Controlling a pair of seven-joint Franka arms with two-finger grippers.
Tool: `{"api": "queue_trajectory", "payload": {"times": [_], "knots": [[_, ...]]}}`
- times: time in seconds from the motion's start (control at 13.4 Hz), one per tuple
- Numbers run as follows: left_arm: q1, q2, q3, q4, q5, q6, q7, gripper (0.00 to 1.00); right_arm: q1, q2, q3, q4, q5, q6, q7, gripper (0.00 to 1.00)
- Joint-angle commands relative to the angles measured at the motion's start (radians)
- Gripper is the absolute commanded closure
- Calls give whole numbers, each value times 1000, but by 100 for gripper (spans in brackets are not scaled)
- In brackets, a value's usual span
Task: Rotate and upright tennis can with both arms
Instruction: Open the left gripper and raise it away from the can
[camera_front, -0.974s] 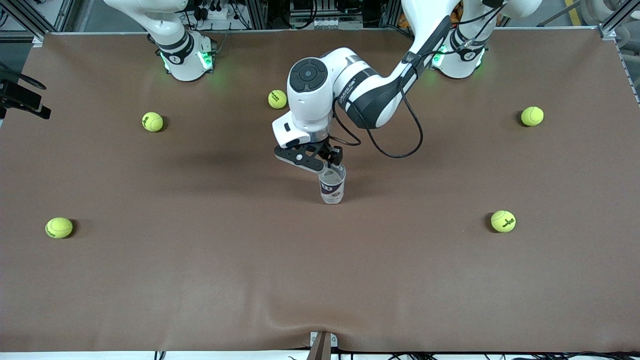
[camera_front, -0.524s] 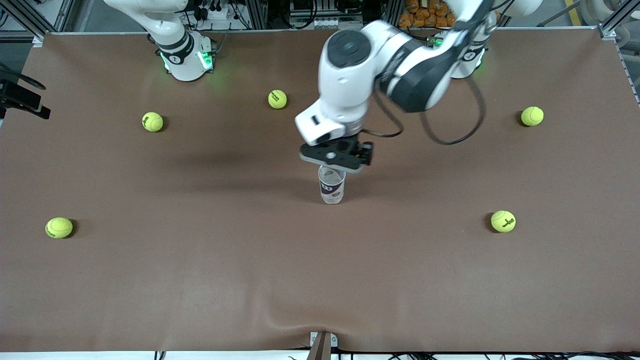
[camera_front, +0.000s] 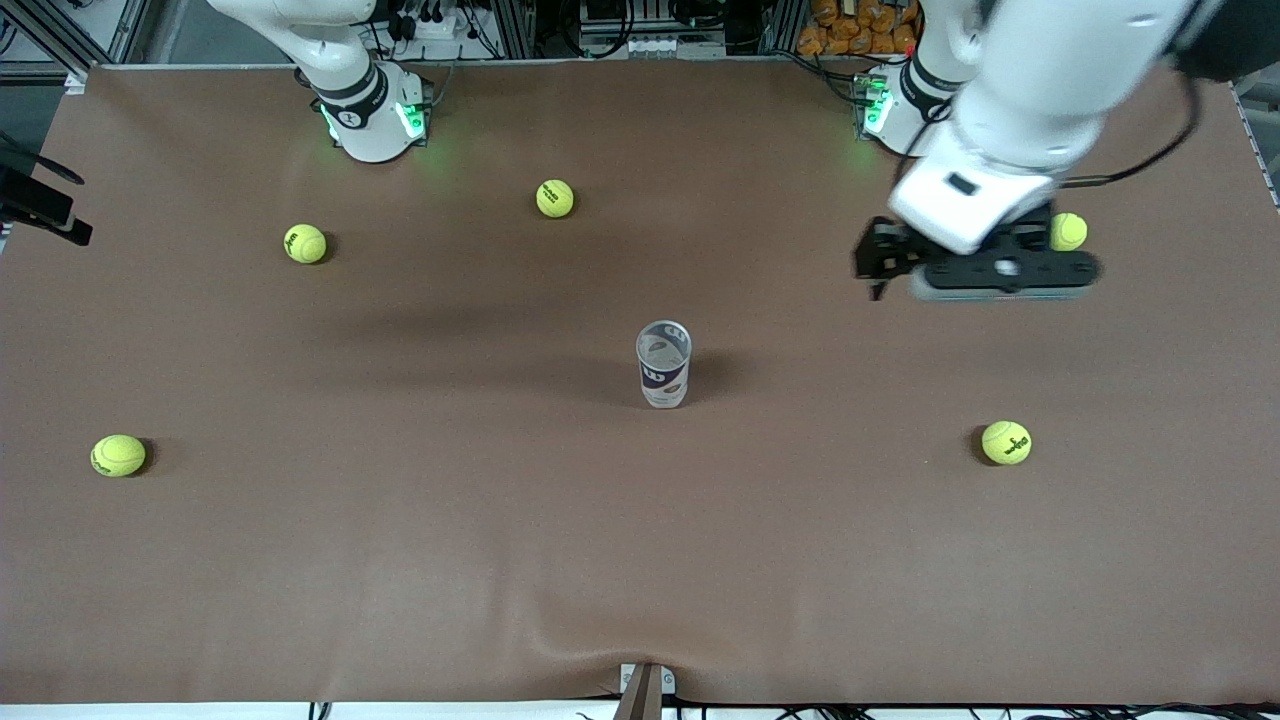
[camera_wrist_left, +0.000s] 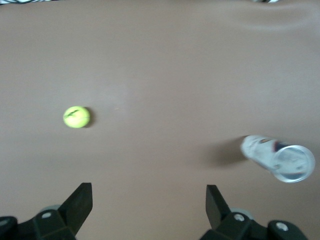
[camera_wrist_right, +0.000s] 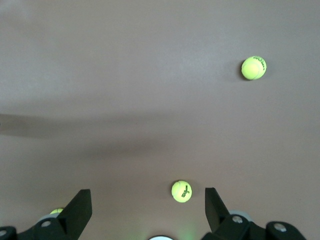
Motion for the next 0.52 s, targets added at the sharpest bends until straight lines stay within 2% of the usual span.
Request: {"api": "queue_trajectory", "payload": {"times": [0.0,0.22,0.45], "knots": [[73,-85,-16,-91,1,-13,69,0,-25,-6,19,-2,0,7,32,0],[142,-151,-18,-186,-2,8,116,0,-24,-9,20,0,-5,-3,40,0],[202,-249,-18,-336,-12,100,159,0,-18,-10,25,0,-5,-40,38,0]]}}
